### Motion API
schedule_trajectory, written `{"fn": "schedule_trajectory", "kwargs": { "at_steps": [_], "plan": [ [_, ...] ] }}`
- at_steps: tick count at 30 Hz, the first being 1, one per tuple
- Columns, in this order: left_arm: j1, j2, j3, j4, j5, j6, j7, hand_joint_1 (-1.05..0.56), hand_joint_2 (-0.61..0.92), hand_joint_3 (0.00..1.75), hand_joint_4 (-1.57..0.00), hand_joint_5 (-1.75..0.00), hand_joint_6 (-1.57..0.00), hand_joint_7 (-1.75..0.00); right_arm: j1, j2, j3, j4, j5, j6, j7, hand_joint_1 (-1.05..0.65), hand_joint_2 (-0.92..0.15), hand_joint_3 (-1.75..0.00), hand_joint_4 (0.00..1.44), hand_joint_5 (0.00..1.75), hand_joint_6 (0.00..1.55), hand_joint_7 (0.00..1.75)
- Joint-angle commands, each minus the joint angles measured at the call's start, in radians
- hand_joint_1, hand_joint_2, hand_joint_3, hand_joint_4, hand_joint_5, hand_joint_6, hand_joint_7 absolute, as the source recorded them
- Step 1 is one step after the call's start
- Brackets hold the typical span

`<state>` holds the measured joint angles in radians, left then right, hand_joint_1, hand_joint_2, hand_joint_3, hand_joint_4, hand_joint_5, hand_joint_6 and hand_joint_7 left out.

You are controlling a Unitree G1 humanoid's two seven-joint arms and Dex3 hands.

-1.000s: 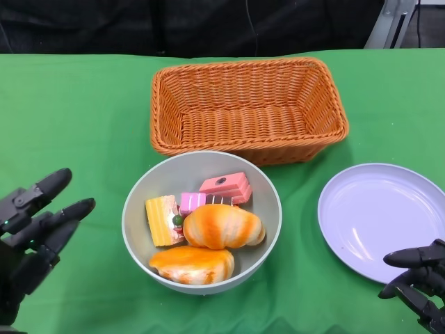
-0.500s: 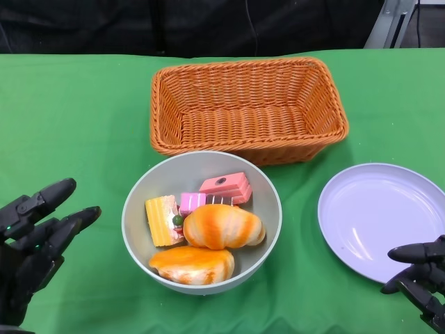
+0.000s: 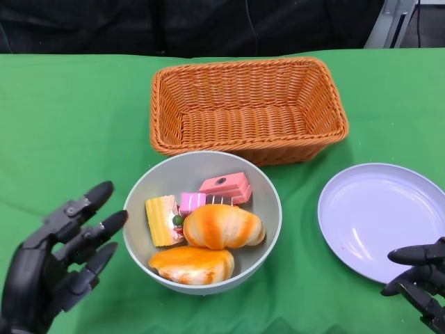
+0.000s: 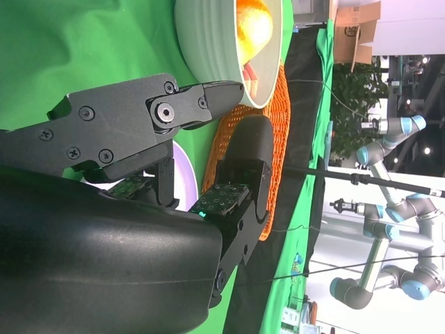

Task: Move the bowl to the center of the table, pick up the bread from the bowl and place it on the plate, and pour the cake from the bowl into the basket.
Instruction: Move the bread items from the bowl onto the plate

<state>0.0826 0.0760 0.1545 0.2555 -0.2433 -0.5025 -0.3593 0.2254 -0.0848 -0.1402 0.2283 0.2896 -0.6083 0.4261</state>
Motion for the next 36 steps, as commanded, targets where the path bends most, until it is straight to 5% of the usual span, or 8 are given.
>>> {"fn": "schedule_trajectory", "kwargs": {
  "at_steps": [1,13,19,36],
  "plan": [
    [0.004,0.008,0.000,-0.014,0.009,0.016,0.016,-0.73,0.92,0.27,-0.55,0.00,-0.46,0.00,0.003,-0.005,-0.009,-0.008,0.013,0.006,-0.001,-0.33,-0.92,-0.11,0.68,1.26,0.65,0.80],
    [-0.040,-0.057,0.062,0.058,-0.059,-0.048,0.047,-0.67,0.92,0.22,-0.70,-0.05,-0.60,-0.04,-0.017,-0.018,0.020,-0.168,-0.007,-0.022,0.005,-0.41,-0.92,-0.11,0.58,1.13,0.56,0.65],
    [-0.054,-0.077,0.072,0.104,-0.036,-0.091,0.074,-0.68,0.92,0.20,-0.81,-0.05,-0.71,-0.05,-0.031,-0.058,0.069,-0.354,-0.080,0.127,-0.023,-0.47,-0.92,-0.07,0.56,0.92,0.59,0.40],
    [-0.105,-0.078,0.093,0.221,-0.080,-0.162,0.030,-0.64,0.92,0.15,-0.89,-0.04,-0.79,-0.03,-0.143,-0.142,0.179,-0.634,-0.182,0.509,-0.041,-0.50,-0.90,-0.01,0.50,0.82,0.59,0.26]
  ]
}}
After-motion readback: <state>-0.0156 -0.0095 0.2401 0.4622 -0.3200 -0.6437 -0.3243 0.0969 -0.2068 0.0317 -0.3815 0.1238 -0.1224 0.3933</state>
